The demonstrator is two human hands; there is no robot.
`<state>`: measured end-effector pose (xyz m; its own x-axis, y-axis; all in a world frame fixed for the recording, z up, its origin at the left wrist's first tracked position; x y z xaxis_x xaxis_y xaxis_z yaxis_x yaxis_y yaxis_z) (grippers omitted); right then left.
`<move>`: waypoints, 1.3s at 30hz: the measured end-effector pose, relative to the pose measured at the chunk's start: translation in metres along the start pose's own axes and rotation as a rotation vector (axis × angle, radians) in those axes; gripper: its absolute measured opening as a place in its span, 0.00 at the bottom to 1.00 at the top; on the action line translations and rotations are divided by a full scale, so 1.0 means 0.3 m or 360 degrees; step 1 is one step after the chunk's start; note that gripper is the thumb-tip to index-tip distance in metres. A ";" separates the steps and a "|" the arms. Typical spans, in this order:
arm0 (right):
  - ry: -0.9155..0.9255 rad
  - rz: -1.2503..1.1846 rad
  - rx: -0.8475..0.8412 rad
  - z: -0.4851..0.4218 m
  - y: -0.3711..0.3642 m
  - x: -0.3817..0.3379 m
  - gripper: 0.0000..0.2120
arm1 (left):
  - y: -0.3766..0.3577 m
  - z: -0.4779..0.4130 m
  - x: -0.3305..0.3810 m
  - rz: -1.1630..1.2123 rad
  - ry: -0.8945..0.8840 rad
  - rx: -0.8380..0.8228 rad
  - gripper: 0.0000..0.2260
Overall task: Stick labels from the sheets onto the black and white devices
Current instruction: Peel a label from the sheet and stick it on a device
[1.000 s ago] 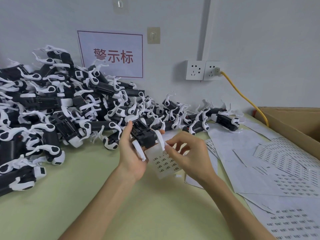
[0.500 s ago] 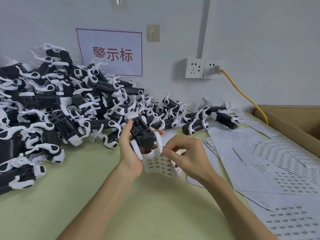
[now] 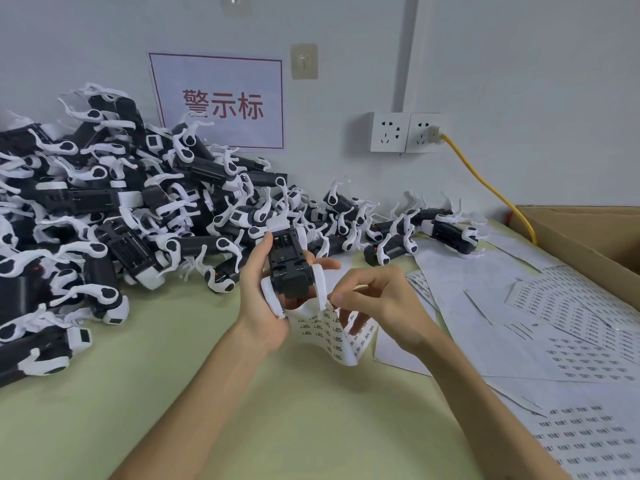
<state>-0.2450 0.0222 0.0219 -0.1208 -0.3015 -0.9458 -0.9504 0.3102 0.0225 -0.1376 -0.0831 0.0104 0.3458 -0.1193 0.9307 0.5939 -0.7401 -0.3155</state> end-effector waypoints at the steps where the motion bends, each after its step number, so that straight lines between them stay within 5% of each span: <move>1: -0.0002 0.0003 0.0004 -0.001 0.002 0.002 0.04 | -0.003 0.001 0.002 0.0001 -0.0005 -0.0016 0.29; 9: 0.0005 0.0021 0.0000 -0.010 -0.006 0.017 0.08 | 0.010 0.007 0.003 0.0050 0.0076 0.0147 0.26; 13: 0.0013 -0.0056 0.0298 -0.020 0.041 0.033 0.07 | 0.032 0.003 0.000 -0.0005 0.0091 0.0262 0.25; 21: 0.0209 0.0145 0.0586 -0.017 0.094 0.004 0.06 | 0.190 -0.005 0.018 -0.0156 0.0180 0.0952 0.31; 25: 0.0295 0.0492 0.0567 -0.012 0.077 0.004 0.10 | 0.172 -0.019 0.055 -0.0165 0.0010 0.0649 0.25; 28: 0.0337 0.0576 0.0499 -0.009 0.057 0.000 0.13 | 0.071 -0.013 0.030 0.0067 0.0238 0.0043 0.25; 30: 0.0353 0.0563 0.0444 -0.008 0.046 -0.003 0.12 | 0.032 -0.004 0.002 0.0165 0.0384 -0.0135 0.27; 39: 0.0388 0.0538 0.0415 -0.006 0.046 -0.008 0.20 | 0.023 -0.010 -0.020 0.0369 0.0410 -0.0258 0.32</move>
<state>-0.2584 0.0255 0.0250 -0.5033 -0.3378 -0.7953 -0.7468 0.6331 0.2037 -0.1378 -0.0894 0.0033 0.2513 -0.4430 0.8606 0.3914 -0.7667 -0.5089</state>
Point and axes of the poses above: each hand's wrist, its own z-axis away from the middle knuckle, its own y-axis out of the back of the hand, x = y × z, the point moved 7 cm from there along -z, towards the middle knuckle, and after that the axes turned 10 degrees about -z, right-handed, at the moved point
